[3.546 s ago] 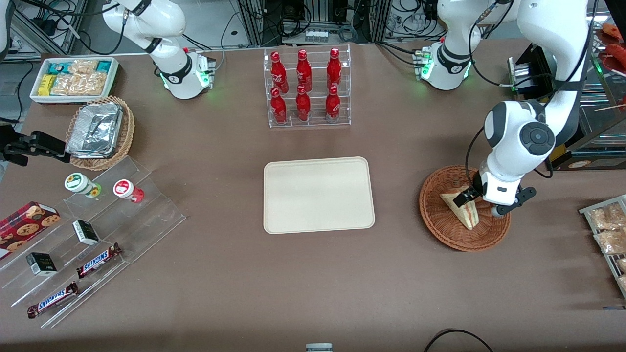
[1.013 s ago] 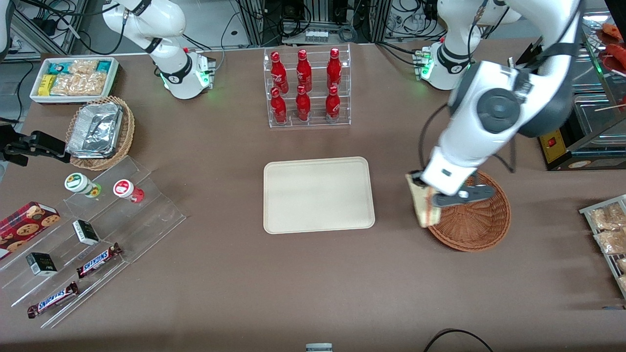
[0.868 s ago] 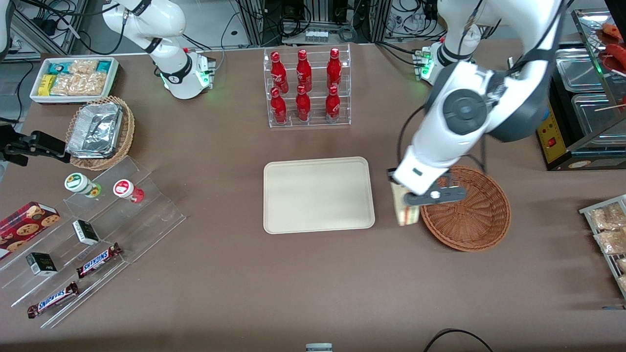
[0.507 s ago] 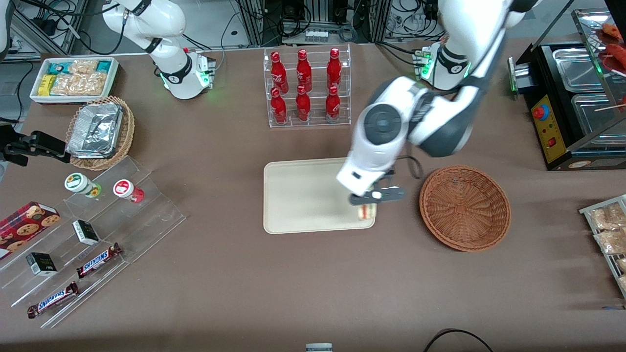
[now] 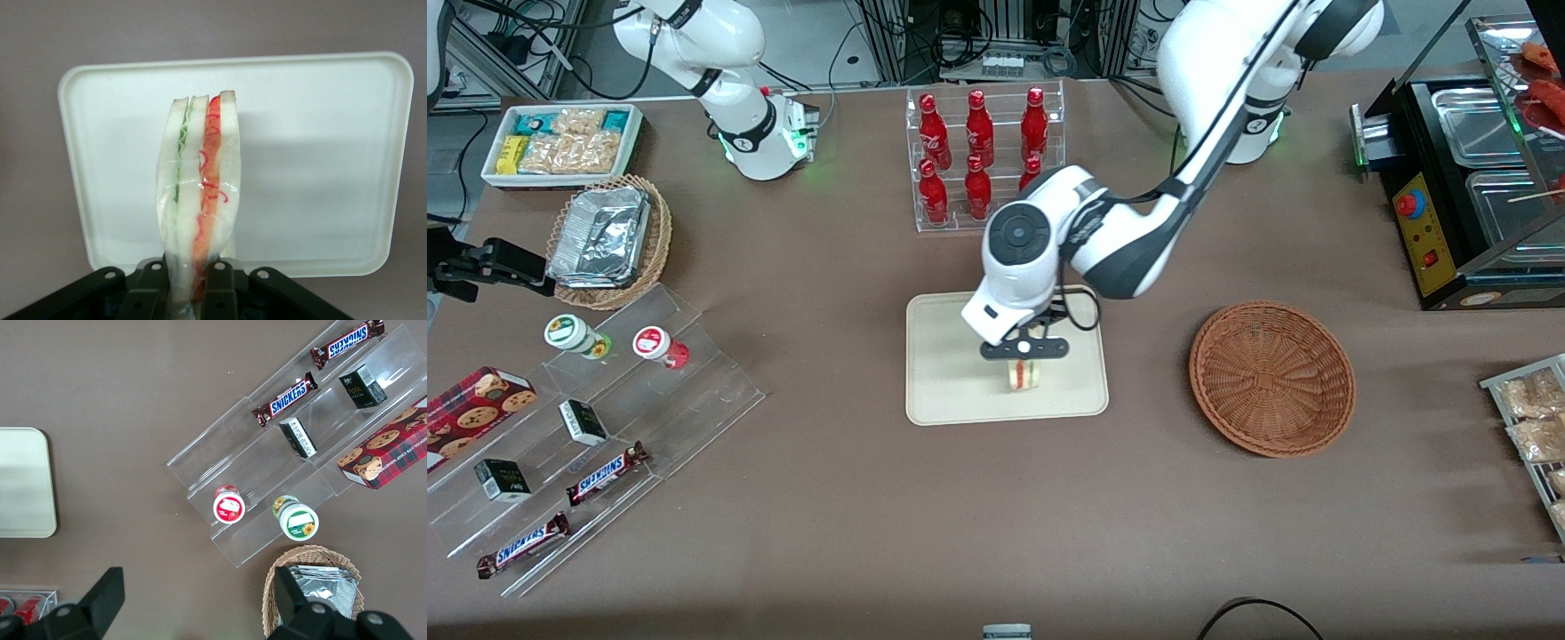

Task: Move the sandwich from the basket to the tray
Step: 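Lower the sandwich onto the tray and open the left gripper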

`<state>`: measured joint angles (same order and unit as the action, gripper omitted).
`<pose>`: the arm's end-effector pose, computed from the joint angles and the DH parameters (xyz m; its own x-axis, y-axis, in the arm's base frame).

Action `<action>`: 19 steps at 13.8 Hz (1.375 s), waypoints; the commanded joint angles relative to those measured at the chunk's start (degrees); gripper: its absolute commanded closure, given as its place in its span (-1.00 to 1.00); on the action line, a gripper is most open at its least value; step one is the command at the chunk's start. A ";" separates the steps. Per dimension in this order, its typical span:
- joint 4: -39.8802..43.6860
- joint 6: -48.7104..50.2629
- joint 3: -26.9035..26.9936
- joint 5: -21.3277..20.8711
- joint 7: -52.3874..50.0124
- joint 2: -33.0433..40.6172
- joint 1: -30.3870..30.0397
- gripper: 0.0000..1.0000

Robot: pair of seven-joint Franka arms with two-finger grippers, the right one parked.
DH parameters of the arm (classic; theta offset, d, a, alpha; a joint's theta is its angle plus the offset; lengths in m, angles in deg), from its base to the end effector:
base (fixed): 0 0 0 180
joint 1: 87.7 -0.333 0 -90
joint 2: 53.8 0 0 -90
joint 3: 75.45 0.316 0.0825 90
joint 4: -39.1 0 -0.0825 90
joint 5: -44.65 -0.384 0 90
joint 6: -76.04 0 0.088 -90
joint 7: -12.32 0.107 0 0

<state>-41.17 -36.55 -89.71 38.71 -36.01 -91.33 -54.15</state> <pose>0.5093 -0.5009 0.3228 0.9958 0.0106 -0.0904 0.0094 -0.9999 -0.0143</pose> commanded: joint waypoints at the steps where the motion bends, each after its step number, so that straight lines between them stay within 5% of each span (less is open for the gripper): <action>1: 1.88 -1.23 0.47 -1.17 -3.25 -2.46 1.78 1.00; 8: 1.79 -6.15 0.64 -1.35 -6.42 -6.94 4.15 1.00; 14: 1.70 -7.91 0.82 -5.64 -8.44 -8.70 5.65 1.00; 15: 1.70 -7.91 0.82 -5.74 -8.97 -8.70 5.65 0.28; 16: 1.70 -7.91 0.73 -5.83 -8.54 -8.70 5.65 -0.99; 19: 1.88 -7.74 0.82 -5.48 -8.89 -7.92 5.39 -1.00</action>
<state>-40.70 -44.48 -89.53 34.18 -43.31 -99.35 -49.42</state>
